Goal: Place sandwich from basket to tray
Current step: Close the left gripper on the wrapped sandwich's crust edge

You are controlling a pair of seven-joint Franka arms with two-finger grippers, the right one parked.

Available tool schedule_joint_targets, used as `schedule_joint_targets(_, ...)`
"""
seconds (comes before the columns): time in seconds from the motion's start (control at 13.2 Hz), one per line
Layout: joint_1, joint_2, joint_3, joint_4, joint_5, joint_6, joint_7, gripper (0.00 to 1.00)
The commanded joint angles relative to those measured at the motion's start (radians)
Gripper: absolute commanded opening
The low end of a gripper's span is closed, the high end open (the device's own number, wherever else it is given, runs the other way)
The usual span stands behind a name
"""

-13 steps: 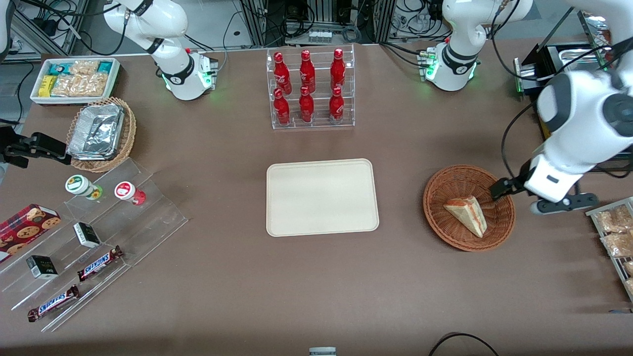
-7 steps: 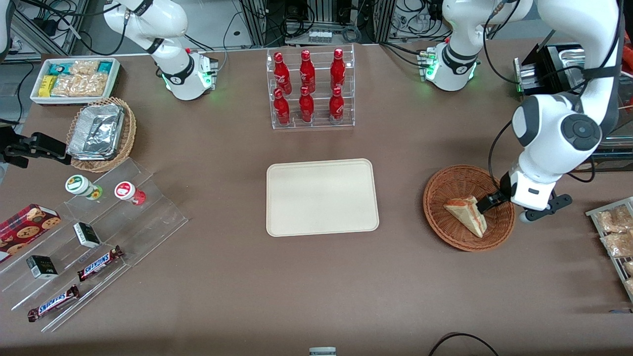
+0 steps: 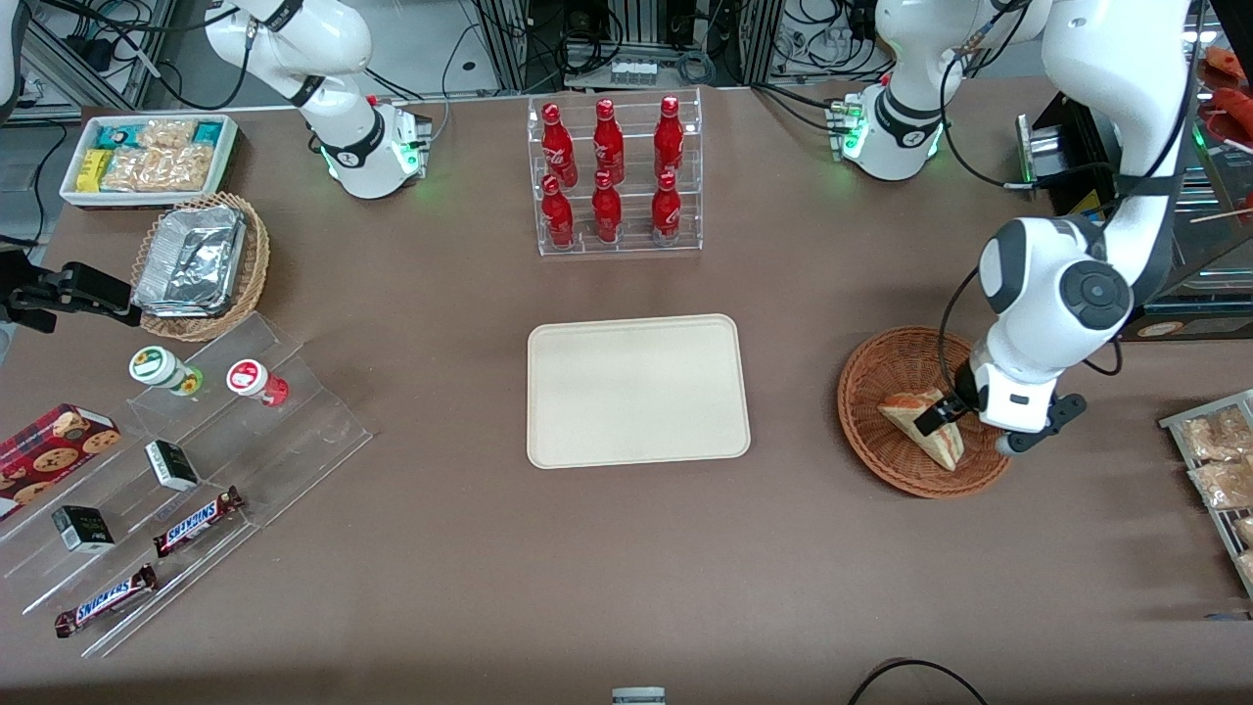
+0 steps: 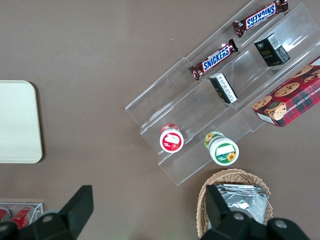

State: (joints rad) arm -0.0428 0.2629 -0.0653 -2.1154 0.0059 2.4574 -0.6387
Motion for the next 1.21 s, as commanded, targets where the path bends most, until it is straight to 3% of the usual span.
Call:
schedule_joint_targets(0.0,0.000,0.004,-0.004,-0.041,-0.010,0.061,-0.019,1.00)
schedule_joint_targets(0.23,-0.002,0.018,-0.004,-0.043,-0.009,0.061,-0.019,1.00)
schedule_joint_targets(0.3,0.000,0.019,-0.004,-0.047,-0.007,0.060,-0.019,0.96)
schedule_joint_targets(0.38,0.000,0.019,-0.004,-0.052,-0.003,0.060,-0.015,0.73)
schedule_joint_targets(0.46,0.000,0.016,-0.004,-0.052,-0.001,0.055,-0.013,0.31)
schedule_joint_targets(0.53,0.000,0.018,-0.004,-0.052,-0.001,0.055,-0.010,0.06)
schedule_joint_targets(0.61,0.000,0.018,-0.004,-0.054,0.003,0.054,-0.009,0.00)
schedule_joint_targets(0.91,0.000,0.012,-0.004,-0.051,0.009,0.032,-0.004,0.00)
schedule_joint_targets(1.14,0.000,-0.004,-0.002,0.030,0.011,-0.098,-0.001,0.00)
